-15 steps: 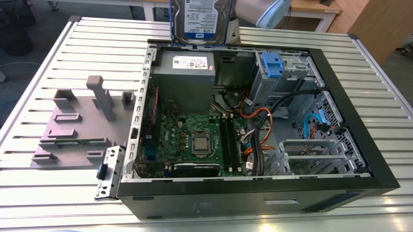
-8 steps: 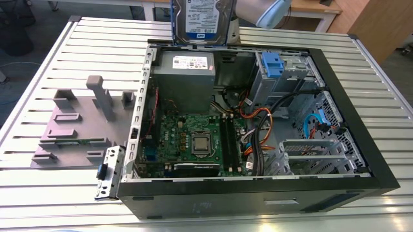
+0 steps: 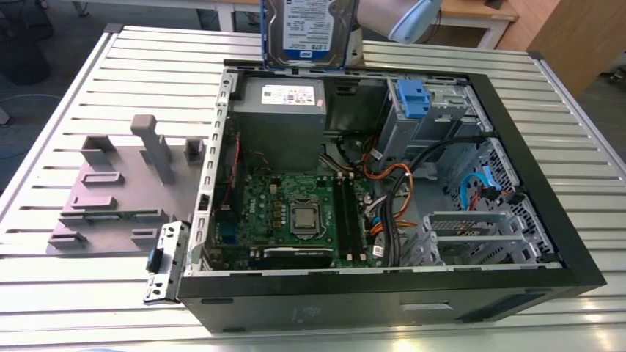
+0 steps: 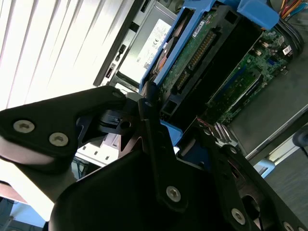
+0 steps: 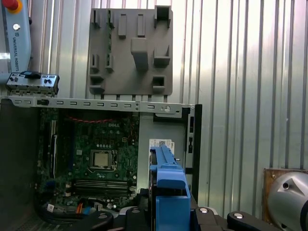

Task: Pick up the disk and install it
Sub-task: 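Pick up the disk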

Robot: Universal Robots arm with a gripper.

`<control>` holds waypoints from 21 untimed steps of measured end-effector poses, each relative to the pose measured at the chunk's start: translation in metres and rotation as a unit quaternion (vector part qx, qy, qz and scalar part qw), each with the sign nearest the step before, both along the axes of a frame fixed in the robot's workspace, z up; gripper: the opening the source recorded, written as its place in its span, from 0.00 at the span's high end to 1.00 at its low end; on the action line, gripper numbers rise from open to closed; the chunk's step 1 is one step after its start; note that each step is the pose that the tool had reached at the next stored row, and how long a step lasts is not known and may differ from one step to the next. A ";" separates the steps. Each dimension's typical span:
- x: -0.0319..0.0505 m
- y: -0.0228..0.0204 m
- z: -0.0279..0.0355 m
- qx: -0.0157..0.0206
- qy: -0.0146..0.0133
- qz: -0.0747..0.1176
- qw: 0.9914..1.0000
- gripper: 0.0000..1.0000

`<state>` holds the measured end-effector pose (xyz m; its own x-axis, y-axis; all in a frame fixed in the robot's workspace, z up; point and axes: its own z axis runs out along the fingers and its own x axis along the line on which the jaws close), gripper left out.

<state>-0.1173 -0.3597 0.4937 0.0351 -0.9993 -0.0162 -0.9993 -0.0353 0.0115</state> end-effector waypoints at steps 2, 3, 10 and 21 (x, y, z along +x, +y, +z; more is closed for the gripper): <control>0.0005 0.0000 0.0000 0.000 0.000 0.000 1.000 0.64; 0.0008 0.0000 0.0000 0.000 0.000 0.000 1.000 0.64; 0.0027 0.0000 0.0000 0.000 0.000 0.000 1.000 0.64; 0.0056 0.0000 0.0000 0.000 0.000 0.000 1.000 0.64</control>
